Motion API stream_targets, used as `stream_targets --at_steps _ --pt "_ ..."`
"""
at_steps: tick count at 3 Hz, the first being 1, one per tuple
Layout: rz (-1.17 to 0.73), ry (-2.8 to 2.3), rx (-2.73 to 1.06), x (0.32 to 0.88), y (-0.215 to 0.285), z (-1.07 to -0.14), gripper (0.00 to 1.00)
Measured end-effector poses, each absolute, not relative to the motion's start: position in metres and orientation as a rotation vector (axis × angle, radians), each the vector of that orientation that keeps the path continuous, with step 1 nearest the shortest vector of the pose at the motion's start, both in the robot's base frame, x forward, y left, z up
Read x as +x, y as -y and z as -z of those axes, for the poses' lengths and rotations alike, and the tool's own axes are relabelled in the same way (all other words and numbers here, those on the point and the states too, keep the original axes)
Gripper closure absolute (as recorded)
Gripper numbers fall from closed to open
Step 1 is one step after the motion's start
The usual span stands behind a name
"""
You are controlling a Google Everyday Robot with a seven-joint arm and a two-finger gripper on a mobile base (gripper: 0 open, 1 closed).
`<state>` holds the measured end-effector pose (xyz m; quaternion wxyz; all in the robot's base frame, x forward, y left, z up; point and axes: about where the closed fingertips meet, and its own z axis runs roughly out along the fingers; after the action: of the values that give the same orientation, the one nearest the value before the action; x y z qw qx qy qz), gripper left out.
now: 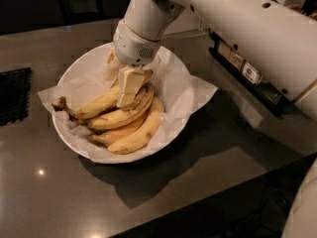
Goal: Pick banana from white bowl
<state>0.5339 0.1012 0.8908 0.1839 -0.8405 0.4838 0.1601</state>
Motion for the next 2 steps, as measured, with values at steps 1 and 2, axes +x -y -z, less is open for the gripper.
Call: stream_targets --at_steps 1,2 --pt "-0.444 -1.376 -2.369 0.5351 -0.1015 -0.8895 0.46" --pt "-0.432 -1.384 -2.364 0.5345 -0.1008 -0.8888 0.65"
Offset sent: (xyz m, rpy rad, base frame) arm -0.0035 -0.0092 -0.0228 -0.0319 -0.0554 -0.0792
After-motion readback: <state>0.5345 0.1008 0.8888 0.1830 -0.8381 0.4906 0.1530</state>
